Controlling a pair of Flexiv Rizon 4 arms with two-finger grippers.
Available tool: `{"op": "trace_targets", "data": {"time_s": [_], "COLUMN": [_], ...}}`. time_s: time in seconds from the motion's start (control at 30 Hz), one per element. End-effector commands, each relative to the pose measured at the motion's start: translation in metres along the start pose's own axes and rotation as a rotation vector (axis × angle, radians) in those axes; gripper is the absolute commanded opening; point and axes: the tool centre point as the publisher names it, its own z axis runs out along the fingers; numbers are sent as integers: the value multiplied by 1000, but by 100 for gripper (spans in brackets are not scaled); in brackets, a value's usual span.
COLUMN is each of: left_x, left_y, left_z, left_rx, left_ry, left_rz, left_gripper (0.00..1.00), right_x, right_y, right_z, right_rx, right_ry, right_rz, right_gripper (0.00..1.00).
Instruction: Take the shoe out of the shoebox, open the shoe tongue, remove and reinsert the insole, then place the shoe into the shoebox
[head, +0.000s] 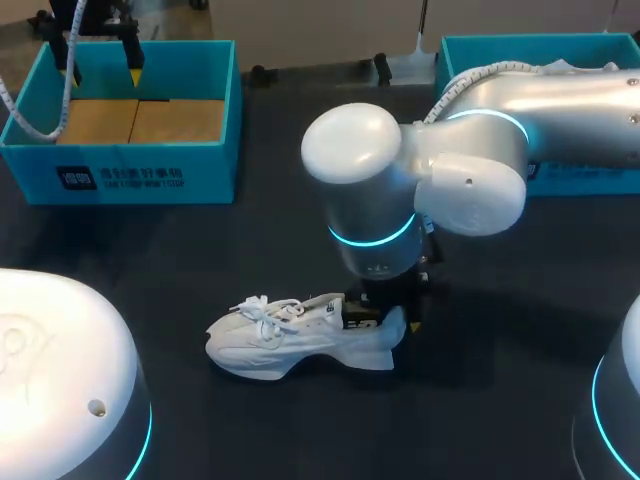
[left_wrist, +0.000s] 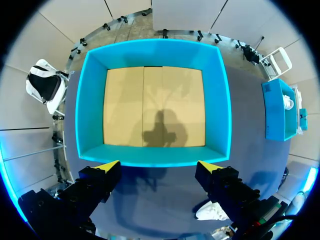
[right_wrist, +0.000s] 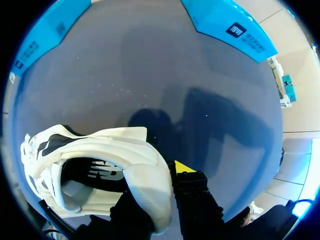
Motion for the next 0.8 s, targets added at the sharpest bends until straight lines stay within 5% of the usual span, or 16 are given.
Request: {"op": "trace_targets", "data": {"time_s": [0.03,0.27,0.3,0.37,0.43,0.8], "left_x": [0,0,0,0,0,0], "left_y": [0,0,0,0,0,0], "left_z": [0,0,0,0,0,0], "left_rx": [0,0,0,0,0,0], "left_ry": [0,0,0,0,0,0], "left_rz": [0,0,0,0,0,0], "left_gripper": [100,100,100,100,100,100], "right_x": [9,10,9,9,8,2], "right_y": [-3,-2,-2,-2,-1,-3], "right_z": [3,5,5,4,4,-30], "right_rx": [-1,6,6,5,7,16], "right_ry": [-15,-16,-13,-10,-7,75], "right_rz": [8,7,8,8,10,-5], "right_gripper": [0,5,35,45,96,100]}}
